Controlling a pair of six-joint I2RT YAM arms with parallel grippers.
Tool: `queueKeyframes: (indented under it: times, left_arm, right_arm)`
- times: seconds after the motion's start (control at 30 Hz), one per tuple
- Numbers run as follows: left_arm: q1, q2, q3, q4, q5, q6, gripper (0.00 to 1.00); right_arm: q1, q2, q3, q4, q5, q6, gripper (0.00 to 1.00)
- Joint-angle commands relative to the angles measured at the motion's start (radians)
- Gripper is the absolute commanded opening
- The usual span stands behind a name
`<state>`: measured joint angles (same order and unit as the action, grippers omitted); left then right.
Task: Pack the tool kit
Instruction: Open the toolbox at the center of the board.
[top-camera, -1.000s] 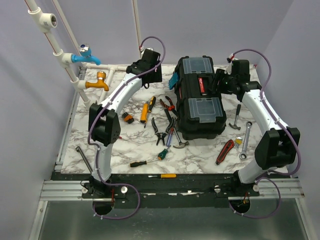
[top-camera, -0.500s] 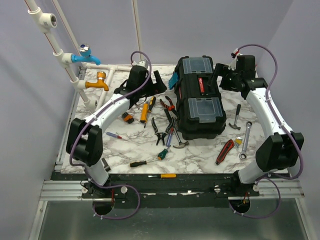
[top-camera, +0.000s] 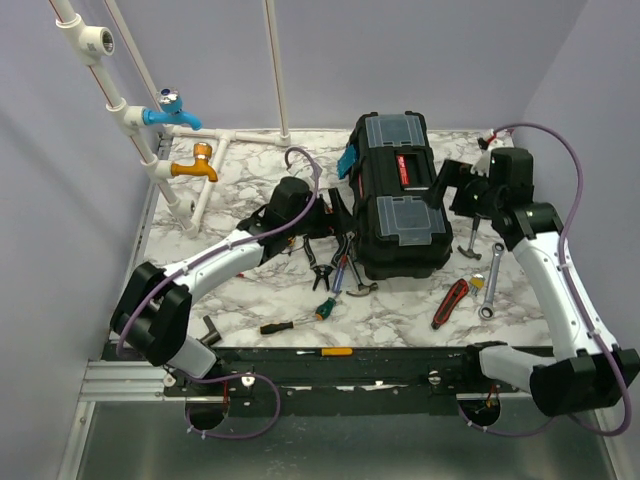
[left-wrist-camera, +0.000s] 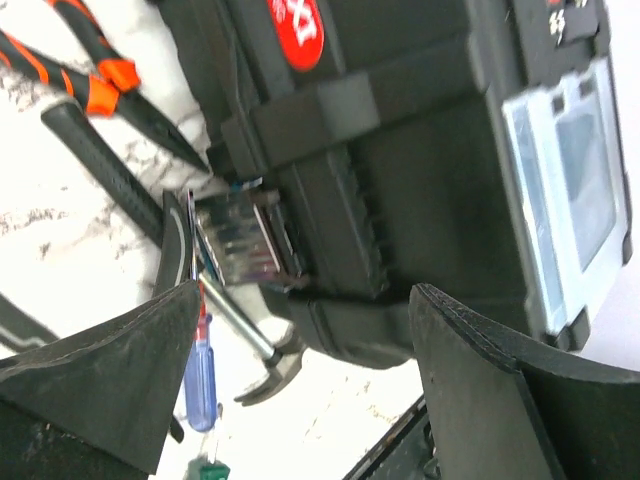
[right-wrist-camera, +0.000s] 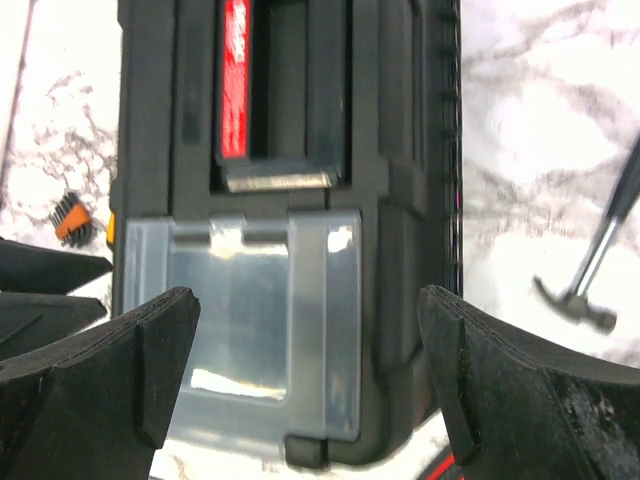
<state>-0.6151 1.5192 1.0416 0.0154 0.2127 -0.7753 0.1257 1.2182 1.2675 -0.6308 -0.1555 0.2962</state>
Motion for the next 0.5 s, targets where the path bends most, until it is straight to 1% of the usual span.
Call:
queueKeyframes:
  times: [0.0, 0.13, 0.3, 0.4, 0.47]
  left_arm:
    - [-0.023, -0.093, -0.083, 0.061, 0.024, 0.016, 0.86]
    - [-0.027, -0.139, -0.132, 0.060, 0.036, 0.034, 0.86]
    - [-0.028, -0.244, -0.206, 0.050, 0.010, 0.097, 0.86]
    - [-0.028, -0.258, -0.233, 0.065, 0.054, 0.100, 0.87]
    - [-0.029, -0.241, -0.260, 0.117, 0.107, 0.086, 0.87]
  right_arm:
    - [0.005, -0.146, -0.143, -0.072, 0.020, 0.063, 1.00]
    - [0.005, -0.274, -0.276, -0.062, 0.033, 0.116, 1.00]
    - [0.005, -0.391, -0.437, 0.006, -0.013, 0.228, 1.00]
    - [0.005, -0.458, -0.540, 0.068, -0.043, 0.296, 1.00]
    - [0.005, -0.503, -0.597, 0.106, -0.043, 0.334, 1.00]
